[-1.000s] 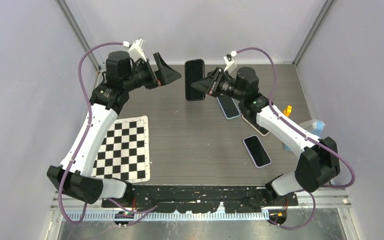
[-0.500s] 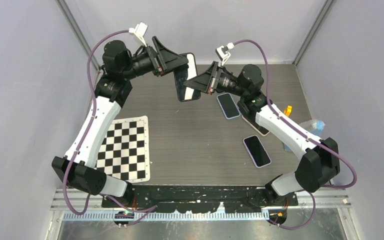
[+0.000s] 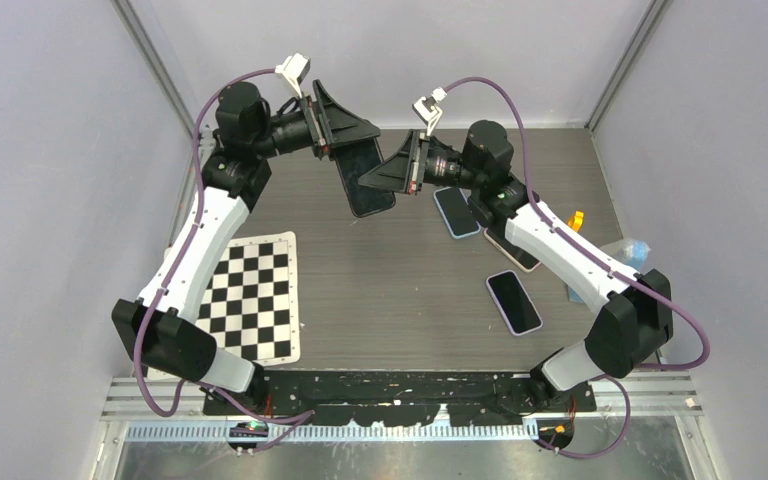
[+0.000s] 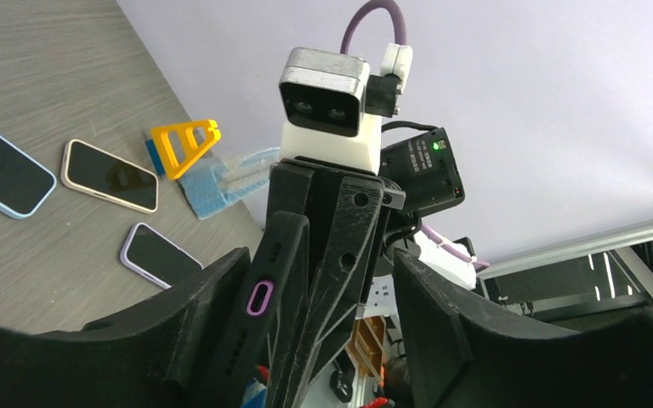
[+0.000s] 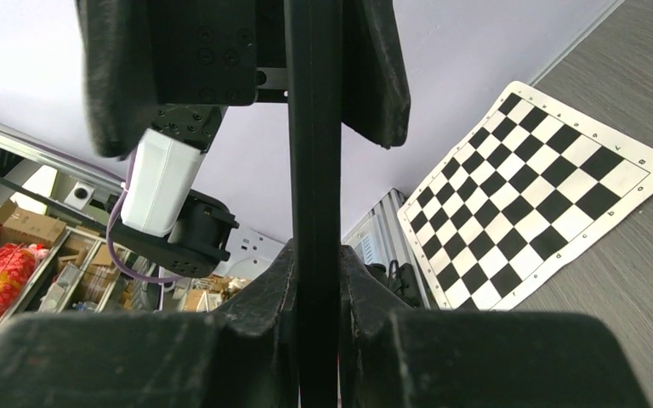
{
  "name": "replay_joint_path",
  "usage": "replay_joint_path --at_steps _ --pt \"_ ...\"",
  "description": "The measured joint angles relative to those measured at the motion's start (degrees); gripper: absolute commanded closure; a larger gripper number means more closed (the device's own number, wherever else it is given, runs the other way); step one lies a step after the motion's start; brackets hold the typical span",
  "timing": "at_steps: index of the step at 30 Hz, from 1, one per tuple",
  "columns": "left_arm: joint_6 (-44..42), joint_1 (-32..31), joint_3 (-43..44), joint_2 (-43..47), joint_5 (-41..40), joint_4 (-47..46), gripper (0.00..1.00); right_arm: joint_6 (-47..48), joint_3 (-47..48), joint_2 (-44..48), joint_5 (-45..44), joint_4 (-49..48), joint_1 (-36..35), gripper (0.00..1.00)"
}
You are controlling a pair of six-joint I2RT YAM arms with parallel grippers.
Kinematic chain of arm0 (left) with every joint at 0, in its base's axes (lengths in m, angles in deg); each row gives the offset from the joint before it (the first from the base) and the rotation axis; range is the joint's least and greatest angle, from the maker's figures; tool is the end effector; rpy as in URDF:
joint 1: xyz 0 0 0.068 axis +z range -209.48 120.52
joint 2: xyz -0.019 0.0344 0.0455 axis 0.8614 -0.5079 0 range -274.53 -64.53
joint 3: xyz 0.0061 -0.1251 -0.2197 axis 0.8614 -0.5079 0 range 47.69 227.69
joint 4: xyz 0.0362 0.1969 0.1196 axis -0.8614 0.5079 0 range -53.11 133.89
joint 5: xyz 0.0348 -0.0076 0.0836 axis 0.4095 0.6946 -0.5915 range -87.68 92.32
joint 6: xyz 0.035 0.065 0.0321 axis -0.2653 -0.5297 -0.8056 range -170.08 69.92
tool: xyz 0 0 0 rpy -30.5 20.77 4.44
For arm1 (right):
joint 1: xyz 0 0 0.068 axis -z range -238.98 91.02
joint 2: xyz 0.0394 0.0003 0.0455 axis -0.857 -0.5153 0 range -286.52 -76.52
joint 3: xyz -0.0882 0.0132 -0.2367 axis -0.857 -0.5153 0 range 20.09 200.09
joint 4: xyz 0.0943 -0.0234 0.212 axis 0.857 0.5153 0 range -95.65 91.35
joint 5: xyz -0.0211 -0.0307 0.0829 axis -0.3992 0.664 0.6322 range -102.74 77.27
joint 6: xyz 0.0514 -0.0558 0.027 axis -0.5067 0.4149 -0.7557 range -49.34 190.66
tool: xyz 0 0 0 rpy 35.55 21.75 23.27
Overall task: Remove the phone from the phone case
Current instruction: Pick up the phone at the center of the board.
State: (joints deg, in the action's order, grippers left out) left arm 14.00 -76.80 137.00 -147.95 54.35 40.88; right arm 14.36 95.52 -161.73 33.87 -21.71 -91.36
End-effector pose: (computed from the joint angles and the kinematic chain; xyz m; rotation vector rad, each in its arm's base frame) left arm 0.2855 -0.1465 0.4408 0.1107 1.8630 -1.7397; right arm 0.2622 0.2261 0.3921 -0.4270 1.7494 1.7658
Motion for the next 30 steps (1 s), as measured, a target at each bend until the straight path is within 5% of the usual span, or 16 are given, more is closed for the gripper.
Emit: replay_joint_path --at_steps 9,30 --pt "-1.07 0.26 -0.76 0.2 1.99 -0.5 0.29 -4.7 -0.07 -1.31 -0.39 -3.69 0.33 0.99" --pt "-3.21 0.57 -3.32 0.94 3.06 0.68 0.57 -10.93 -0.42 -3.67 0.46 -10.47 1.07 0.99"
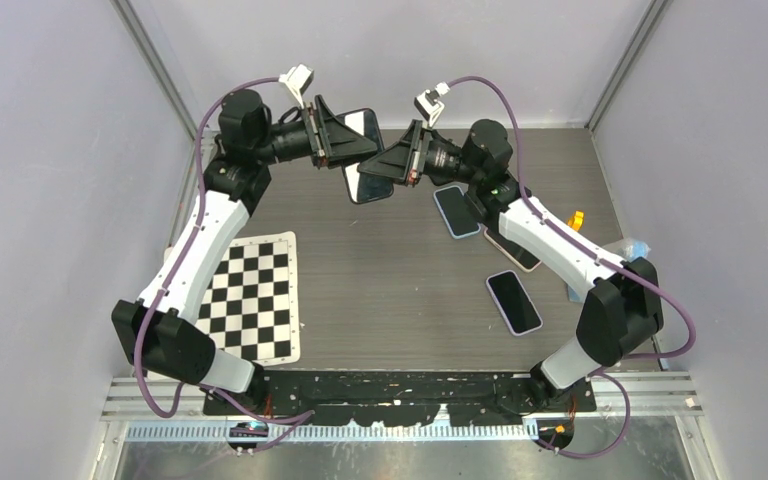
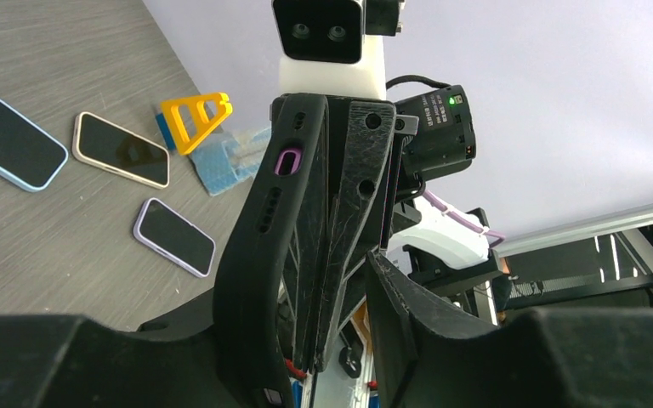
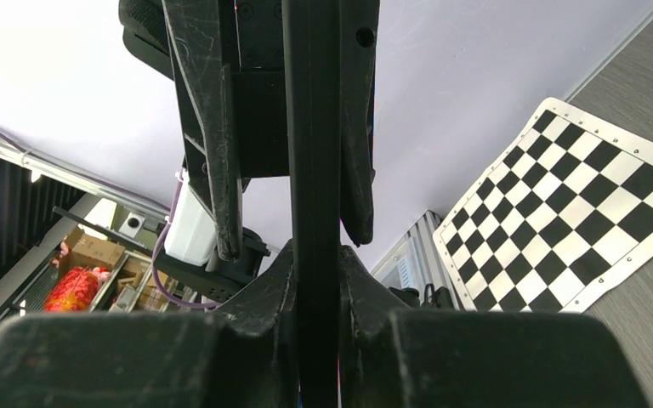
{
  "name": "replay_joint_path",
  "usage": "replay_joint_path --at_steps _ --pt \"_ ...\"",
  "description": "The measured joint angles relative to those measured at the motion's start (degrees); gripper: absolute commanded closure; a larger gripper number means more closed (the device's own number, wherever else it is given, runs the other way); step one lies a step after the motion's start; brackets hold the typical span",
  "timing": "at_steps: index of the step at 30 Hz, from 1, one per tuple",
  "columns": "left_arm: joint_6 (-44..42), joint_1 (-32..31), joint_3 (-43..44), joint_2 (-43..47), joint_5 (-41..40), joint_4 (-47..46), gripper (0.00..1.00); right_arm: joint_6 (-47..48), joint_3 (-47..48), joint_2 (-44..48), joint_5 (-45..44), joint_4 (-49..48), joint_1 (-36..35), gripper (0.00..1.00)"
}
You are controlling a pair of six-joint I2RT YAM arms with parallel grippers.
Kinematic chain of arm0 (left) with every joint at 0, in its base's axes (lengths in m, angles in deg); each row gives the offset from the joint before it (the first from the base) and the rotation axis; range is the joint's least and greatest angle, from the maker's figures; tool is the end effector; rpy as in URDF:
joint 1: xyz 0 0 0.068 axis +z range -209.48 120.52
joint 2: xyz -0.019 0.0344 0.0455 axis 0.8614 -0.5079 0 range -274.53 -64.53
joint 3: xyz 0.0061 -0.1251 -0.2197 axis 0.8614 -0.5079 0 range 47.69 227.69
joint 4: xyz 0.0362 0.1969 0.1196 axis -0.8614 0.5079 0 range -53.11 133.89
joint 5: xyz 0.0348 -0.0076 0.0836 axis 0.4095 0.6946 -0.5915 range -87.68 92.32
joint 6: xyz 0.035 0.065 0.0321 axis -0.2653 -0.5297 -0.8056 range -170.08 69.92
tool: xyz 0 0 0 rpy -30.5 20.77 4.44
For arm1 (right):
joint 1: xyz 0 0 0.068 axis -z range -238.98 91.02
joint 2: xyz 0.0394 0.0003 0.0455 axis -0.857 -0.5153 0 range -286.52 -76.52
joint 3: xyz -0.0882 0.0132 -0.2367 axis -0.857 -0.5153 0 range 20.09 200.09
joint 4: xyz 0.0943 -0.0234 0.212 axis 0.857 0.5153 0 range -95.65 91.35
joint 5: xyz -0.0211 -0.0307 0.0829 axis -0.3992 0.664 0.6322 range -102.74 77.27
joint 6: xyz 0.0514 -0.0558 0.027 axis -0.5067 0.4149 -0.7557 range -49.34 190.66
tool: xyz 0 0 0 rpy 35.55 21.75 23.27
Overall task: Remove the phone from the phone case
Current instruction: Pick up the phone at the center of the board.
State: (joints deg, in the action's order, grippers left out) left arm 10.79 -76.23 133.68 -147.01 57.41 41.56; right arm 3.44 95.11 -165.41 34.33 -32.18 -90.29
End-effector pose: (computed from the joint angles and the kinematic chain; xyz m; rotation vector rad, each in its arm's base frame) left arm 0.2828 -0.1447 0.4255 0.1672 1.9028 -1.7359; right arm 0.2782 0.2288 0.3903 -0.3219 1.7205 1.8924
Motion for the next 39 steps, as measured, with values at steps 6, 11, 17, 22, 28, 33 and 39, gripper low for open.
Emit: replay_joint_path --at_steps 6,11,17,22,28,33,39 --pt "-0.26 0.02 -0.2 0.0 0.0 0.96 0.58 -0.59 0.15 -0.68 1.46 -0.22 0.15 0.99" --pt "-1.44 0.02 -0.22 0.0 -0.37 2.71 0.64 -1.16 0.42 -1.18 3.04 -0.39 0.26 0.99" --pt "-2.14 0.0 -0.22 0.13 -2.01 2.91 0.56 -2.21 0.42 -1.55 4.68 -0.42 0.2 0.99" --pt "-1.77 -0.02 -1.46 1.09 -4.79 2.12 0.66 -3.58 0.42 -1.84 5.18 -0.96 0.15 0.99" --pt "-0.22 -0.02 -3.93 2.6 -7.58 -0.35 0.92 -4.76 0.42 -1.9 5.14 -1.86 -0.07 0.99" --pt "1.49 -0.11 -4.07 3.02 -7.43 -2.43 1.0 -5.99 0.31 -1.92 5.62 -4.24 -0.07 0.59" --pt "0.63 -0.02 -4.28 3.02 -9.88 -1.84 1.0 -3.87 -1.73 -1.18 1.66 -3.48 0.13 0.13"
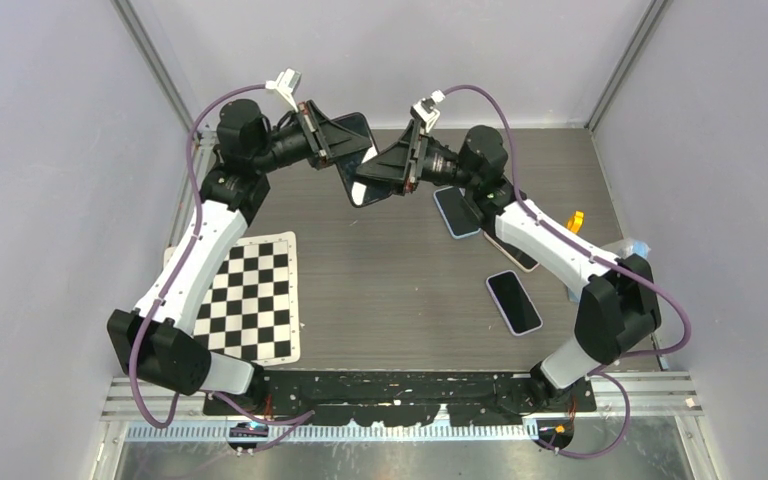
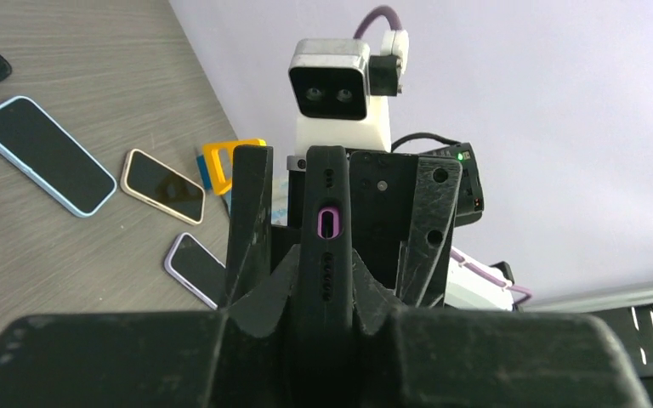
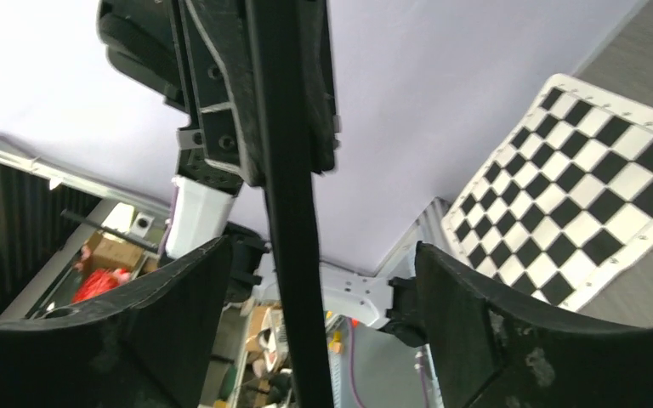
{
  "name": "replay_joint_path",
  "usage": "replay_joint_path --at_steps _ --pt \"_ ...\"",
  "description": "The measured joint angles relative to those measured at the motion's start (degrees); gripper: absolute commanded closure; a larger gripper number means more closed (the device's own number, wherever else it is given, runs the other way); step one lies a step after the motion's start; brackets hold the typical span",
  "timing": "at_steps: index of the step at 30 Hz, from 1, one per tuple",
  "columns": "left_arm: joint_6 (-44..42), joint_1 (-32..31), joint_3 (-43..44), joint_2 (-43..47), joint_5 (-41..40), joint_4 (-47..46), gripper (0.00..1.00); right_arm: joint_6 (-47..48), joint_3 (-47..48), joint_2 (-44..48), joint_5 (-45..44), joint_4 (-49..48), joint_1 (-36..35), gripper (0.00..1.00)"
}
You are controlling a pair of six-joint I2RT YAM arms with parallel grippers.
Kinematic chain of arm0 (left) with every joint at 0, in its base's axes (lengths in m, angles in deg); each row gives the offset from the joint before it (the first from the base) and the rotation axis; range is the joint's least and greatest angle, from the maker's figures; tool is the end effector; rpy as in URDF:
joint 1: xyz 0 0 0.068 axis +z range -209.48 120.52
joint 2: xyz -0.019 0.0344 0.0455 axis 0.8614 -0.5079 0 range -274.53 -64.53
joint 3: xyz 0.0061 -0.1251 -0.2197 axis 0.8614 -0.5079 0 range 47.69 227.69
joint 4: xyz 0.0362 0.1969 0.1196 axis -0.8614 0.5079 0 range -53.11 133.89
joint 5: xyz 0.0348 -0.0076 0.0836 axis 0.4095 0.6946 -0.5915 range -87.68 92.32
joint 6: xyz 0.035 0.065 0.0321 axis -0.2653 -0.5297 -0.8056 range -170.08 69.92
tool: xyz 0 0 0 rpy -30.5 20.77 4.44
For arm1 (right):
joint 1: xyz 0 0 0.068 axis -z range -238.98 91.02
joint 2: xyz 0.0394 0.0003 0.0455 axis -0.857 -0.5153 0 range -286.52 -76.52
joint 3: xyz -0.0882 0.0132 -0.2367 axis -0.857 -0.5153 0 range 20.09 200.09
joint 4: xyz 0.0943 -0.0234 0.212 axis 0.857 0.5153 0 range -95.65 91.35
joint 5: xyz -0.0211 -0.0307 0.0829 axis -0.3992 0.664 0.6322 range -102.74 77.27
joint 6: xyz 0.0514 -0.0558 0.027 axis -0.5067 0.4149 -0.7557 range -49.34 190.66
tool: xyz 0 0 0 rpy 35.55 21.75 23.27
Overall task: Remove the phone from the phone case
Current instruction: Pick up the phone at the center of the board, then remove the phone case from the phone.
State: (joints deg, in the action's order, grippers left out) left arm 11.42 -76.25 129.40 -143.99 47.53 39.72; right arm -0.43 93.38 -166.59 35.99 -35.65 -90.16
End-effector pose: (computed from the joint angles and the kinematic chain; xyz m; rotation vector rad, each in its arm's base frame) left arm 0.2831 -0.1368 0.4199 0.0014 1.8547 -1.6252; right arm 0.2809 0.2310 0.3798 -0.3020 1.7494 1.9525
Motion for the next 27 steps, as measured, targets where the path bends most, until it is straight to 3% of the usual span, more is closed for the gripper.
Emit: replay_joint_path --at_steps 10,20,22,24,27 --pt "0.31 1.14 0.02 0.0 -5.84 1.36 1.0 5.73 -5.95 8.37 -8.31 5.31 2.45 0.13" --pt "10.4 1.44 -5.49 1.11 -16.31 -2.93 1.0 5.18 -10.12 10.45 -16.87 2.14 -2.27 0.1" --pt "12.28 1.44 -6.82 1.11 -17.97 -3.78 1.0 5.18 -10.86 10.45 -18.78 2.08 -3.41 0.15" --pt "13.77 1.46 -7.5 1.11 -19.06 -4.07 1.0 5.07 -11.43 10.45 -19.96 1.77 -4.02 0.28" --pt "16.13 1.49 -8.07 1.11 -20.37 -5.05 1.0 4.76 -11.54 10.14 -21.4 1.14 -4.09 0.39"
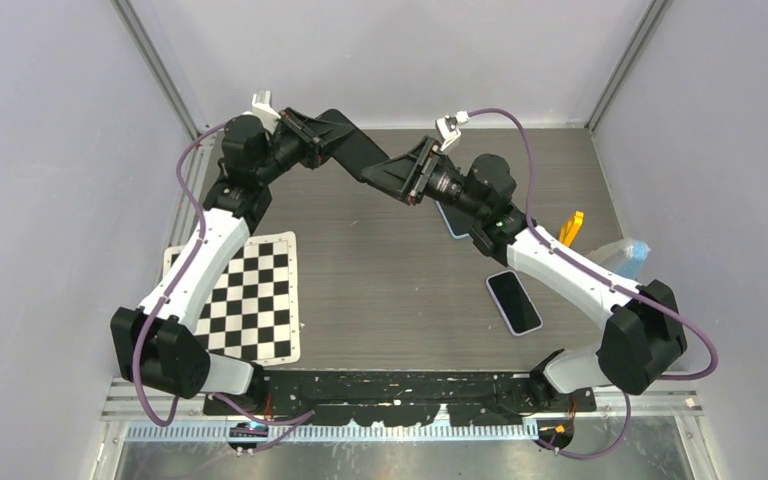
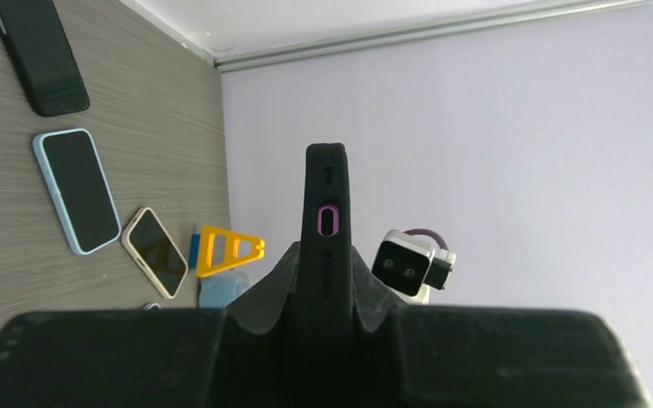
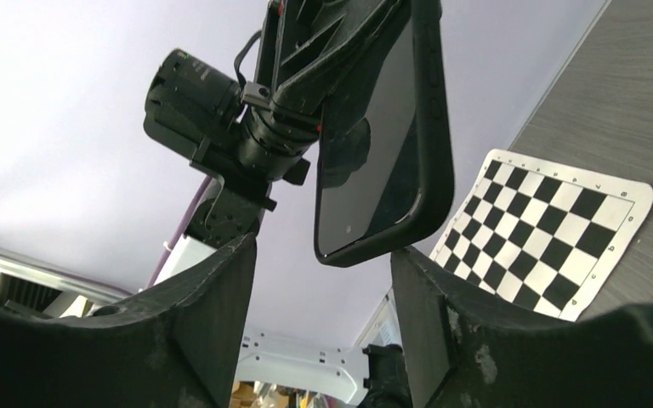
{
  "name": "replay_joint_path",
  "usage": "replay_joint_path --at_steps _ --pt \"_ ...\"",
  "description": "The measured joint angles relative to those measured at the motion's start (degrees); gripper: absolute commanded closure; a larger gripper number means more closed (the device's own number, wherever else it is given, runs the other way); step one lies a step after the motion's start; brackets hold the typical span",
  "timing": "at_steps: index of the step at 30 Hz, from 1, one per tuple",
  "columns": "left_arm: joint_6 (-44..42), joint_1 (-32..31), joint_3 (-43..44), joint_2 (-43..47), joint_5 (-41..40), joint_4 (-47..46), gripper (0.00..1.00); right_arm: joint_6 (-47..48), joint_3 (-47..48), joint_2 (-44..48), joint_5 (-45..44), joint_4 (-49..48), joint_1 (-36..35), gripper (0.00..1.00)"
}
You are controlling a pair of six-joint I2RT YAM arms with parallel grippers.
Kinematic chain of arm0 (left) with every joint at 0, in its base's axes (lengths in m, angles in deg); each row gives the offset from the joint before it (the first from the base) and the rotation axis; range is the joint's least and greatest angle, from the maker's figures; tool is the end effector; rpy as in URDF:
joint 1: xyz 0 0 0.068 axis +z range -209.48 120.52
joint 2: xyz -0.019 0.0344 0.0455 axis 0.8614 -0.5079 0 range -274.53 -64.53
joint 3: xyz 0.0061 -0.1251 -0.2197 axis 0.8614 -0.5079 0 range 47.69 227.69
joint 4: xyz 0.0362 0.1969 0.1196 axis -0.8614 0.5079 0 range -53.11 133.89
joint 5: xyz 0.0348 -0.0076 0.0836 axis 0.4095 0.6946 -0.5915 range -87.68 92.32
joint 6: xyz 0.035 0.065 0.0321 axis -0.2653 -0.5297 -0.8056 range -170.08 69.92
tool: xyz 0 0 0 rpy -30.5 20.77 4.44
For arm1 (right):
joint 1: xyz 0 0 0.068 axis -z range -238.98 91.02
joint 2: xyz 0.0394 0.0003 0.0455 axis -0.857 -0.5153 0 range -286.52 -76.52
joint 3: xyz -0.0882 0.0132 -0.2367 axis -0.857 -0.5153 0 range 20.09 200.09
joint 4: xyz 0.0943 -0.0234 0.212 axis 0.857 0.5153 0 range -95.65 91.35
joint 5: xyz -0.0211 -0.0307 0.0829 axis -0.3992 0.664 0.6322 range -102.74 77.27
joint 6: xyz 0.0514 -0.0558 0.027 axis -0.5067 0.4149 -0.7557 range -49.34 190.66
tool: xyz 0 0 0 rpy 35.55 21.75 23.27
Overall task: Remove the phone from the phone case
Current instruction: Remove the phone case from the phone.
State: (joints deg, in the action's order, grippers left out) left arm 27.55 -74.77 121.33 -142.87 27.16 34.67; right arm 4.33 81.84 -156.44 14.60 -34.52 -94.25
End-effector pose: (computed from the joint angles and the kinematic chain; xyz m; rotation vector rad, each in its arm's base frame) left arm 0.3074 -0.1143 0.3881 -0.6149 1.7604 -1.5435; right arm 0.2539 0.2187 0.3685 -0.0240 1.6687 1.7434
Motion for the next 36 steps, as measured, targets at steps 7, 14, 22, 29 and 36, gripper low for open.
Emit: replay_joint_path --at_steps 7,14,22,29,36 --pt "3.69 0.0 -1.4 0.02 -1.6 -1.88 1.0 -1.49 -0.92 -1.49 -1.99 -3.65 0.0 0.55" --pt "5.05 0.04 -1.88 0.07 -2.38 -2.14 1.0 -2.86 -0.92 -3.54 -2.43 -6.29 -0.24 0.69" --pt "6.4 0.22 -2.01 0.07 -2.62 -1.77 1.0 -1.14 -0.92 -4.13 -2.19 -7.63 -0.31 0.56" --pt "6.97 0.2 -2.01 0.22 -2.6 -0.81 1.0 1.57 -0.96 -4.7 -0.59 -8.52 -0.57 0.54" --pt "6.01 0.22 -2.01 0.24 -2.8 0.72 1.0 0.5 -1.9 -4.98 -0.5 -10.1 -0.66 0.81"
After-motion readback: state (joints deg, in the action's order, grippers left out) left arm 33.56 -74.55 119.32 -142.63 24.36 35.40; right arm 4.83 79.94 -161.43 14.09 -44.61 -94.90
